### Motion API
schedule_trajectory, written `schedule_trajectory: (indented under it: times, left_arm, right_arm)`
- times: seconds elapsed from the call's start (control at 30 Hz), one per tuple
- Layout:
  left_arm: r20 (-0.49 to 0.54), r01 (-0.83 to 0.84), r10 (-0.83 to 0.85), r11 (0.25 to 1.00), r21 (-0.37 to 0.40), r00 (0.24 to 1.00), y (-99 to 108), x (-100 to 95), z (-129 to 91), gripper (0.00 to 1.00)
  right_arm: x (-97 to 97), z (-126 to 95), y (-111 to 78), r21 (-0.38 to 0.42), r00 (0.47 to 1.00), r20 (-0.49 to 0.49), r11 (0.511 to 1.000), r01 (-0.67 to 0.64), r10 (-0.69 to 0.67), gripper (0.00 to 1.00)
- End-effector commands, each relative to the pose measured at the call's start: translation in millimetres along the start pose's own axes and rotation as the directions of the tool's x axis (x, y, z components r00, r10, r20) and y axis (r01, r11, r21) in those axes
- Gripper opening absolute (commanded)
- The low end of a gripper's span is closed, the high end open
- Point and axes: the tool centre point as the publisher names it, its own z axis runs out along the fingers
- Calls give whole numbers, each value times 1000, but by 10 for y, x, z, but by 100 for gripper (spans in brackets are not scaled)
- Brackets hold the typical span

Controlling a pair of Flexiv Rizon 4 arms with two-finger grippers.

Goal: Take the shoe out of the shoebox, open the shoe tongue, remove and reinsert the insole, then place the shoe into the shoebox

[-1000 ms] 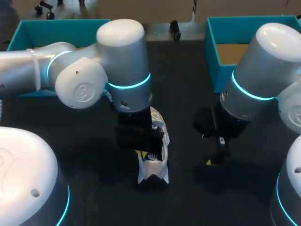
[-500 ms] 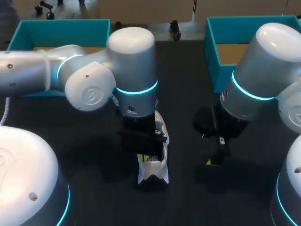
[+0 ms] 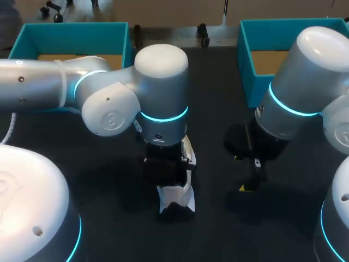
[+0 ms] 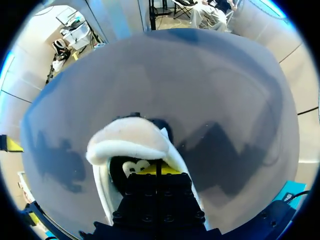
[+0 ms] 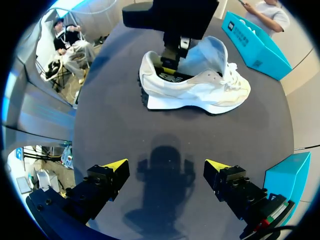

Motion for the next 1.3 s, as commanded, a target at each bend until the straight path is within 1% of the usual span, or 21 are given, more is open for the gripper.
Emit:
schedule_trajectory:
  times: [0.03,0.17,0.23,0.33,0.5,0.6,0.67,0.8,0.93,1.13,1.3]
  left_arm:
    - [5,8,-8,1000,0,1000,77,-70,170,0]
    - [19,25,-25,1000,-11,999,101,-99,225,0]
    - [31,33,-32,999,-11,999,96,-116,200,0]
    - [56,39,-37,999,-22,998,44,-121,62,0]
    - [120,32,-29,999,-27,992,-44,-110,-242,0]
    - [134,29,-26,999,-21,991,-75,-127,-346,0]
    - [125,25,-23,1000,-9,992,-90,-150,-361,0]
    - [92,19,-19,1000,1,996,-134,-193,-280,0]
    - [61,18,-19,1000,9,998,-127,-213,-173,0]
    - [38,21,-22,999,28,999,-91,-200,-57,0]
    - [11,24,-25,998,49,1000,-95,-188,91,0]
  right_arm:
    - [11,9,-6,-2,1000,2,1000,0,0,100]
    - [11,9,-6,-2,1000,2,1000,0,0,100]
    - [11,9,-6,-2,1000,2,1000,0,0,100]
    - [11,9,-6,-2,1000,2,1000,0,0,100]
    - [11,9,-6,-2,1000,2,1000,0,0,100]
    - [11,9,-6,-2,1000,2,1000,0,0,100]
    - [11,9,-6,-2,1000,2,1000,0,0,100]
    - [11,9,-6,-2,1000,2,1000,0,0,100]
    - [11,9,-6,-2,1000,2,1000,0,0,100]
    - [11,9,-6,-2,1000,2,1000,0,0,100]
    - [11,9,-6,-2,1000,2,1000,0,0,100]
